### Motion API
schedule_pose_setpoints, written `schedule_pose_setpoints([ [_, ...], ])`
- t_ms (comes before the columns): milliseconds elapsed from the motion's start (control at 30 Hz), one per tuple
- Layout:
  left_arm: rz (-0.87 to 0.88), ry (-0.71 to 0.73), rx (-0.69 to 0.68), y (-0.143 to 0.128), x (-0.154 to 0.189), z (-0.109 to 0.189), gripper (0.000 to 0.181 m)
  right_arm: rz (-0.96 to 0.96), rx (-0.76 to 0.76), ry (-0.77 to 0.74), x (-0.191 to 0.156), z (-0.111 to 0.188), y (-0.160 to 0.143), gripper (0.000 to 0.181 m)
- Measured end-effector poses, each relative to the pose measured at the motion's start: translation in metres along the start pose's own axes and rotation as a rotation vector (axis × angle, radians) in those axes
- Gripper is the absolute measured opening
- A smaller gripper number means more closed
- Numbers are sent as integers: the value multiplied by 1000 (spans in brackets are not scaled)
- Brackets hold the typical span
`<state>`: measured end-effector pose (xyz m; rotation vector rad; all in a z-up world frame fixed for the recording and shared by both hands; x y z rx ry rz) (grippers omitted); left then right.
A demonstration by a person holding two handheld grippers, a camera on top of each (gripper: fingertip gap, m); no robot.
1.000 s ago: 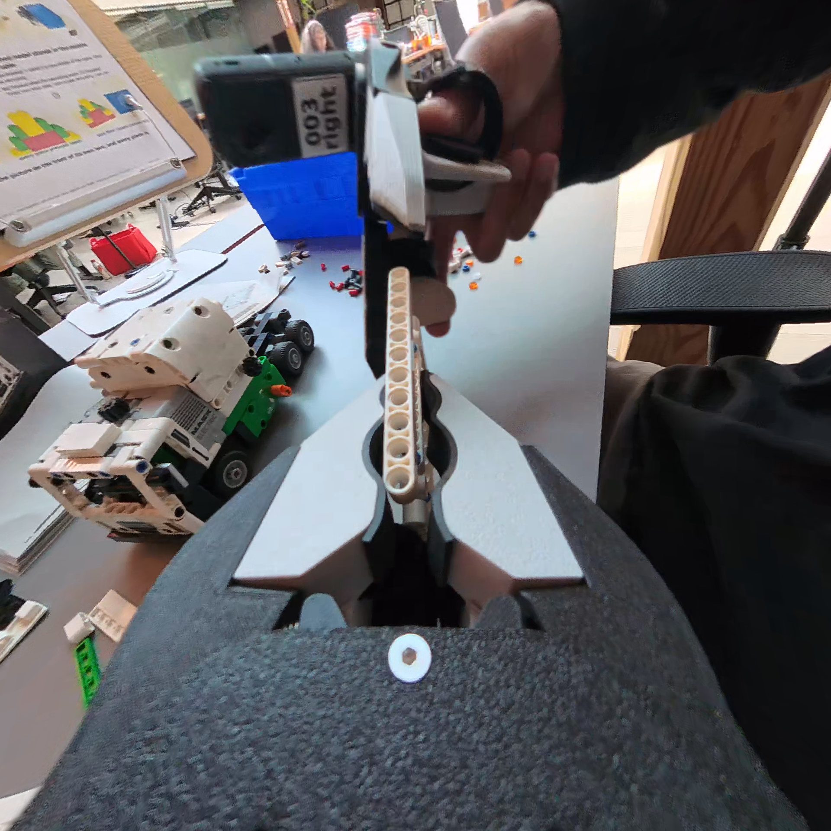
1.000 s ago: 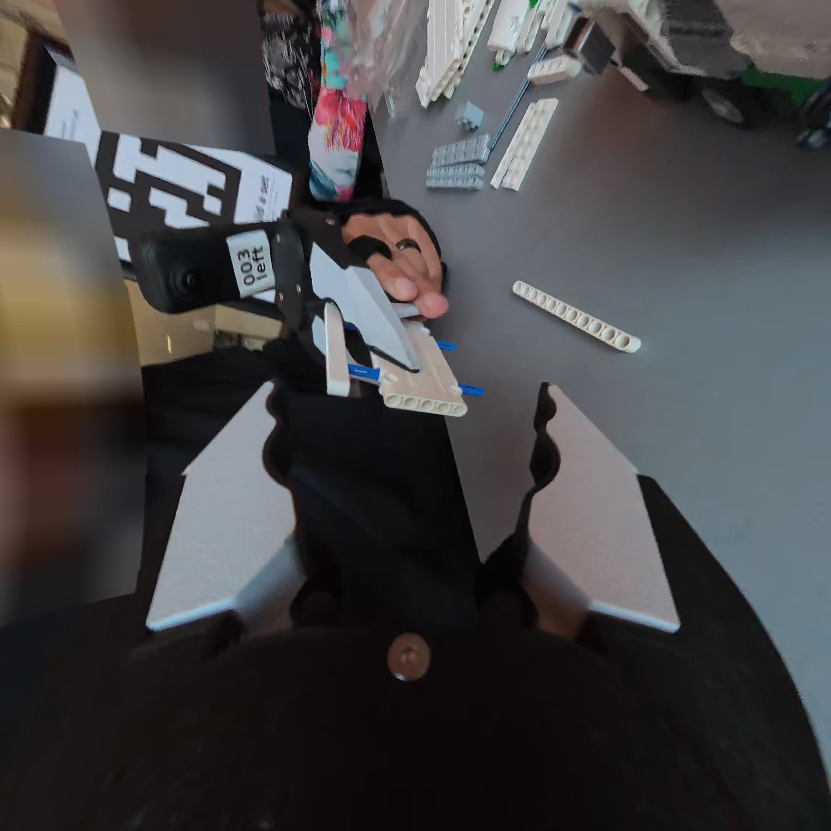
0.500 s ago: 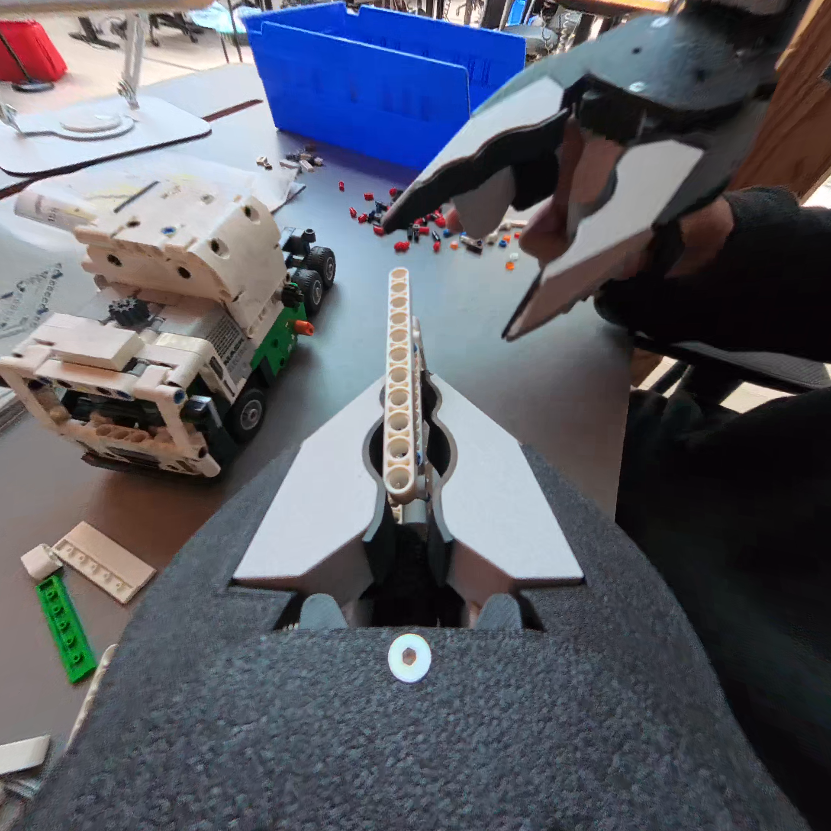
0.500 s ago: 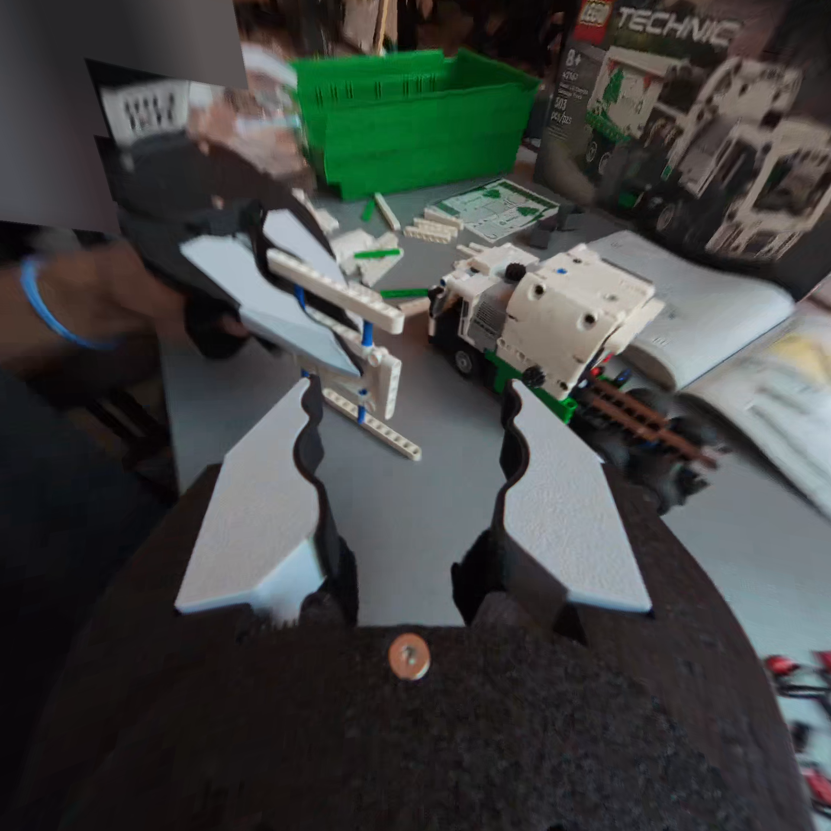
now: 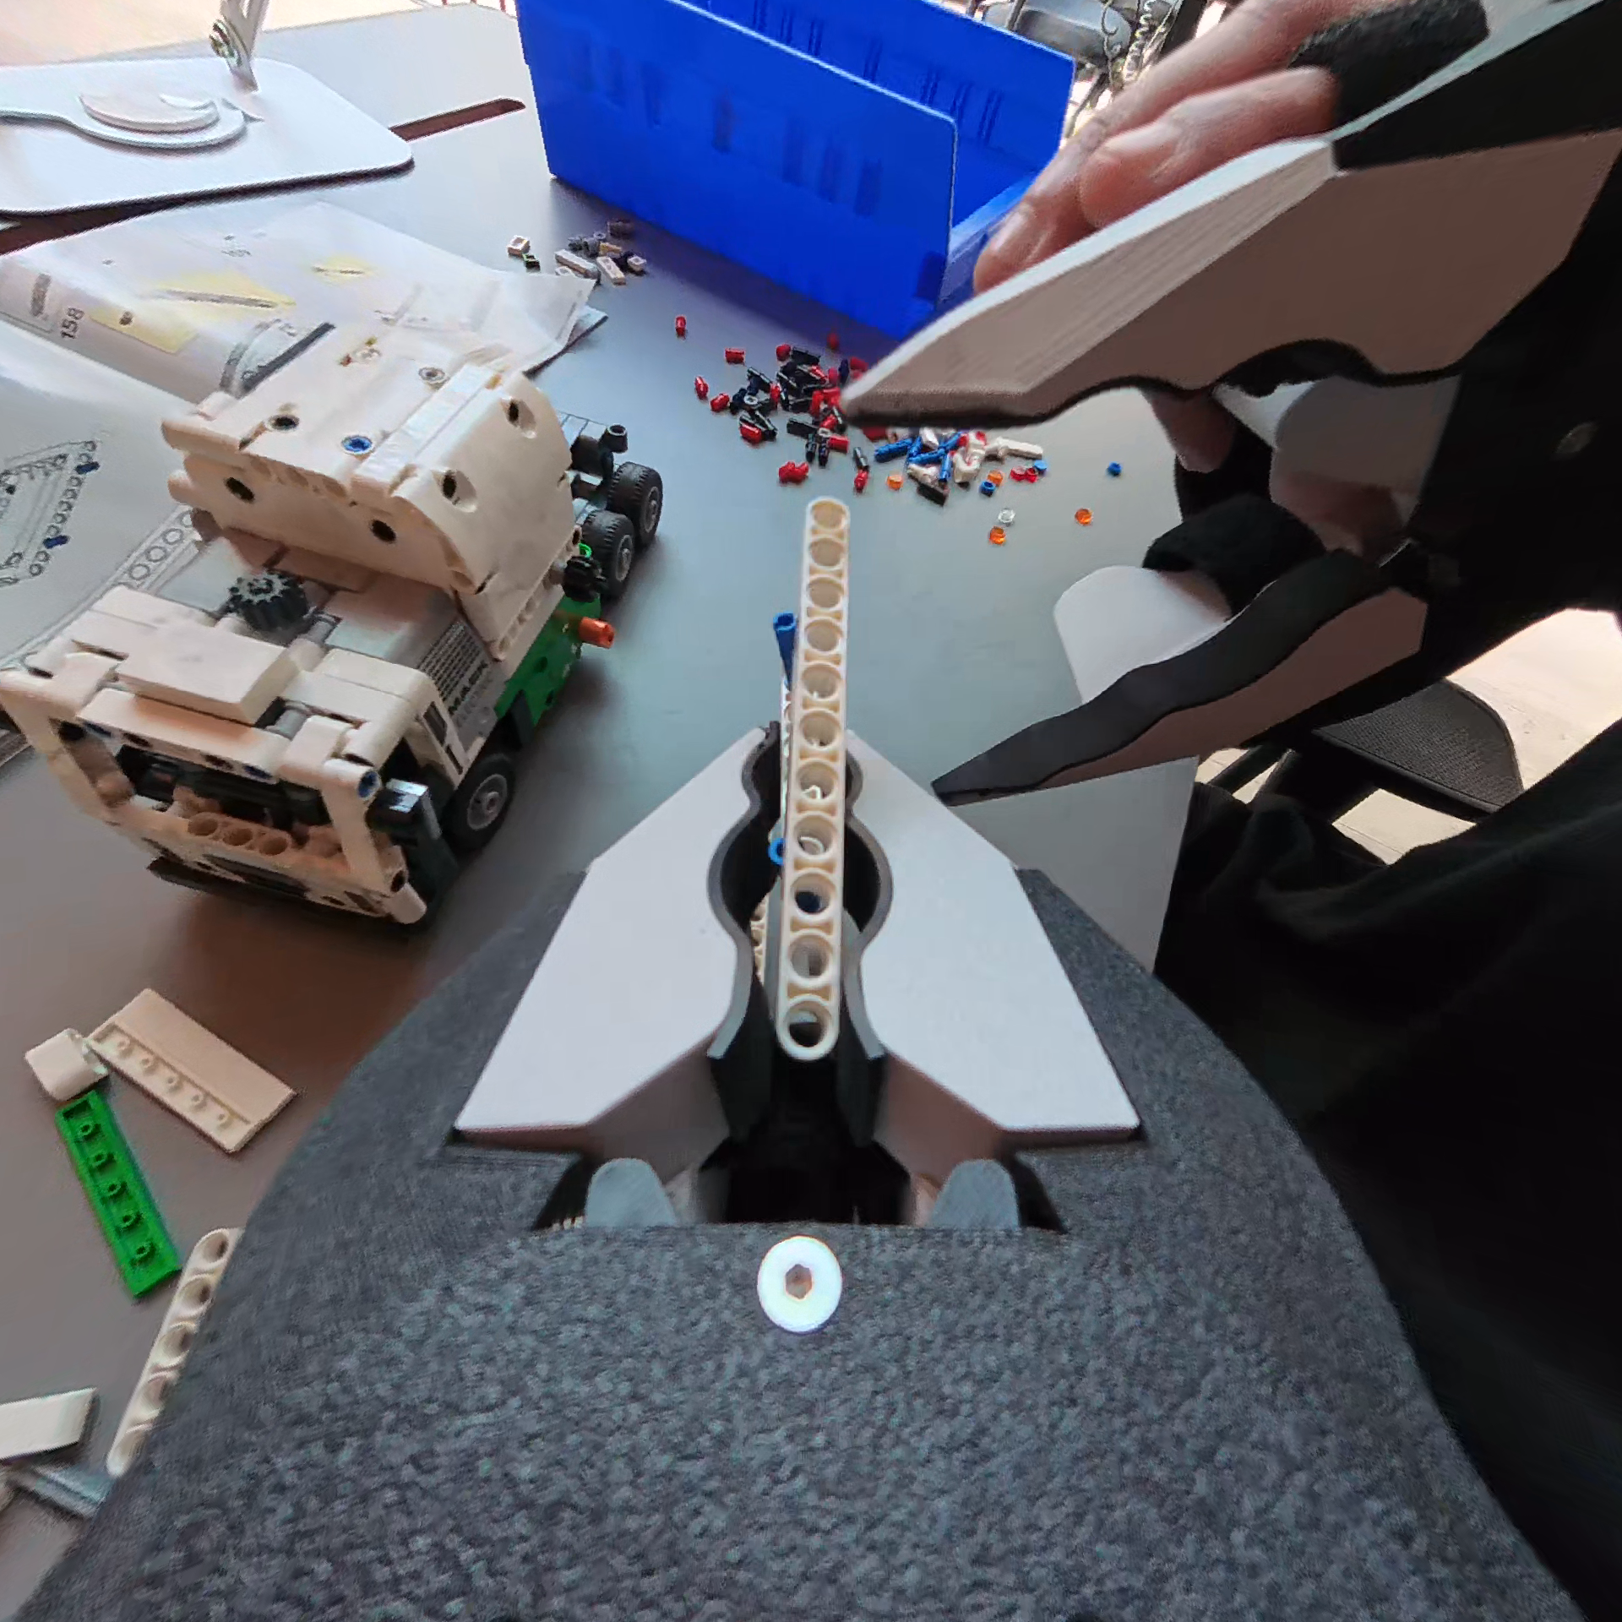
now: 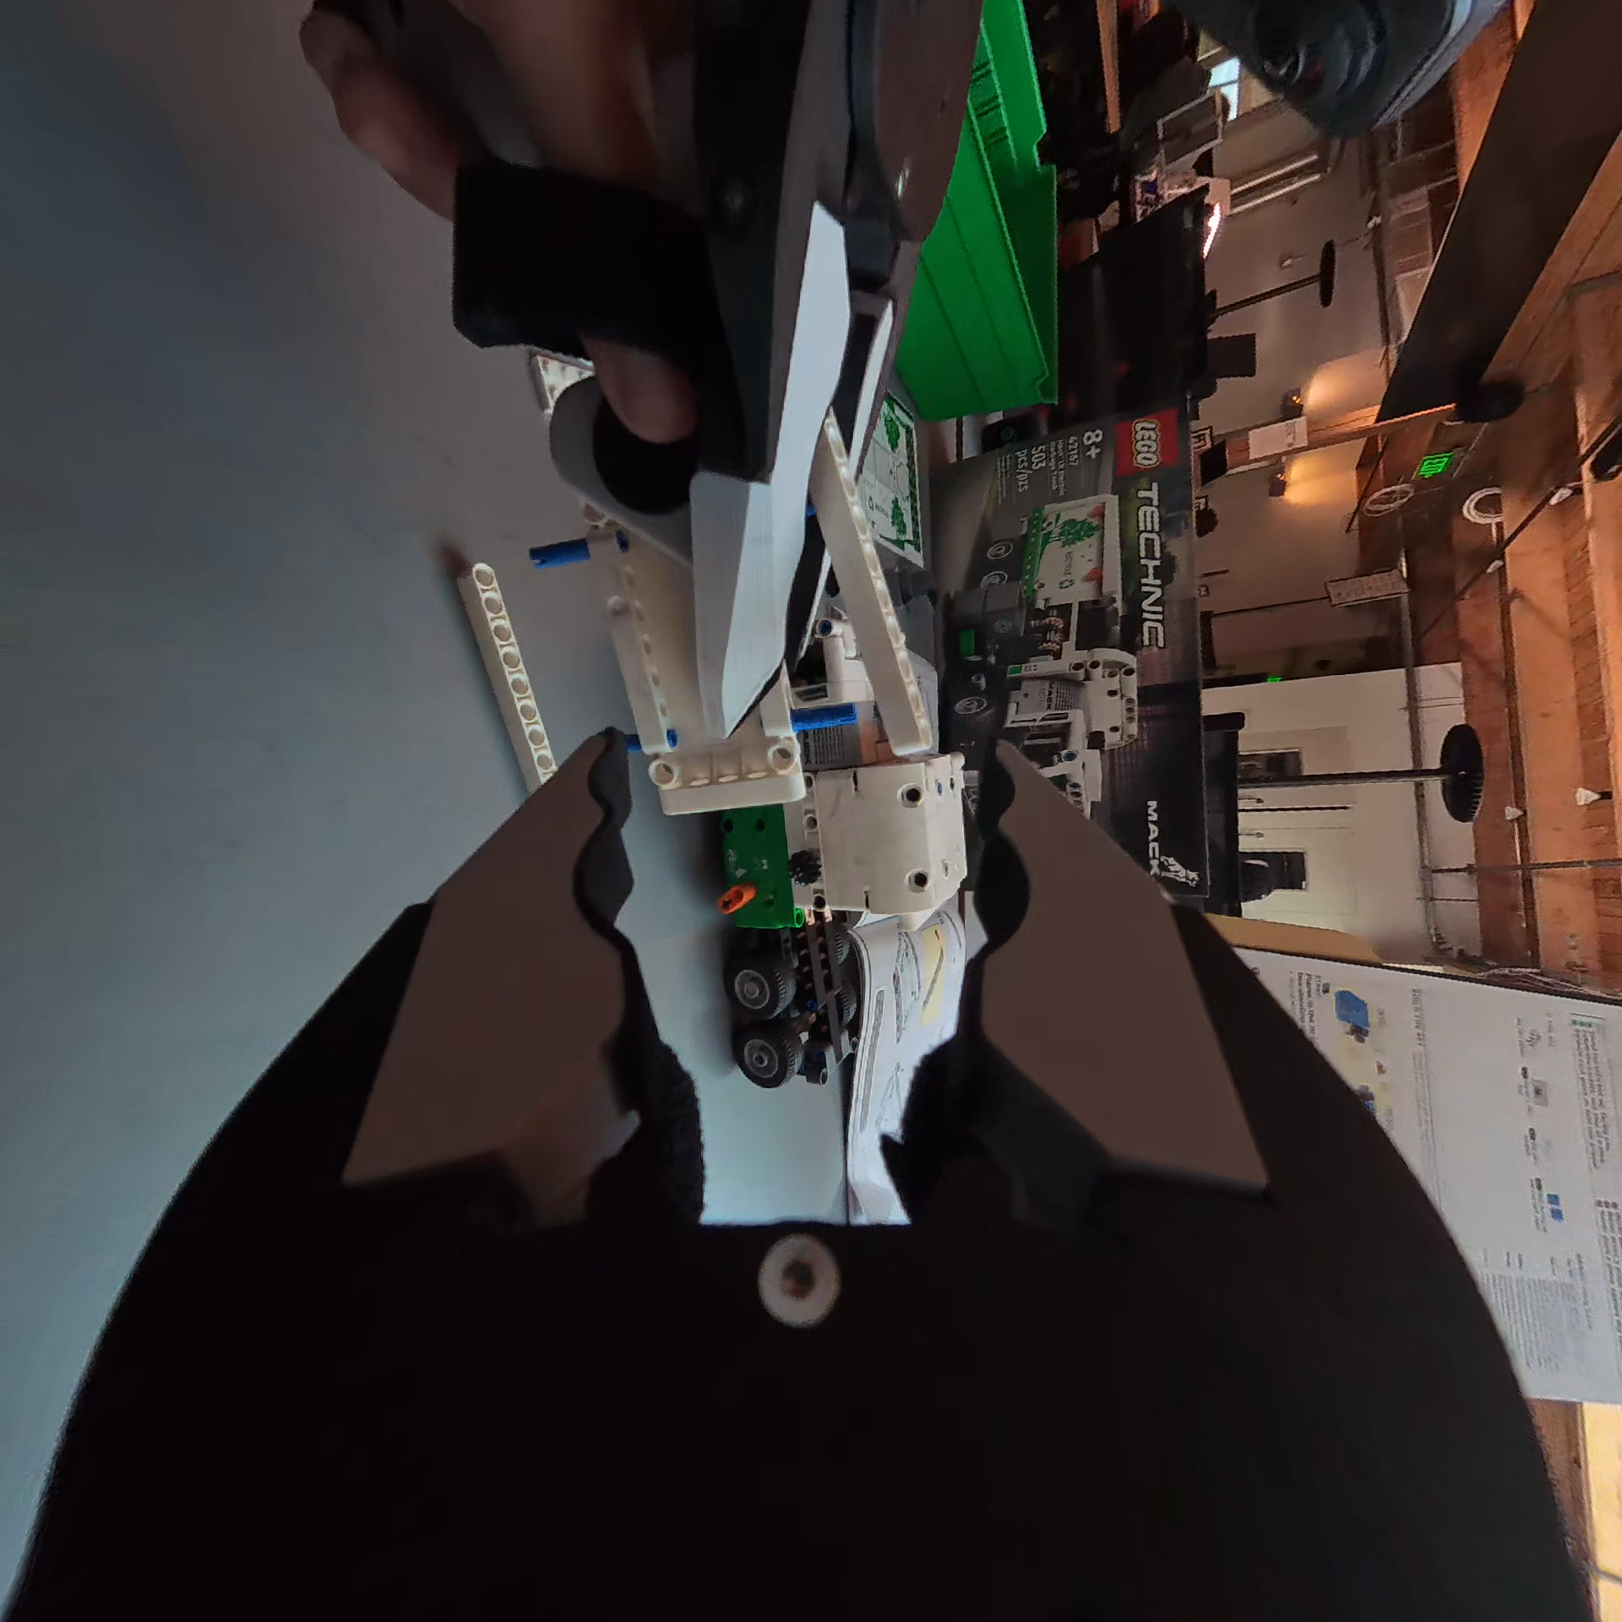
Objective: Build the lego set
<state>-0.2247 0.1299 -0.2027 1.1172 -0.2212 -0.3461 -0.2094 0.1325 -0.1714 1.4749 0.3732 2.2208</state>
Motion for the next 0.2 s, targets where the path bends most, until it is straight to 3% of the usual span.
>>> schedule_pose_setpoints([
  [200,-8,-14,-41,-4,7,-2,6,-11,-33,-31,-2,7,-5,78],
])
Point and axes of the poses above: each gripper's, where its closed fingertips meet, z back along the fingers, y out of its top, x = y × z across the jaws, the point moved 1 cm from there along z, back along the fingers, and after that the axes turned 11 degrees about -z, right-handed, at the moved point
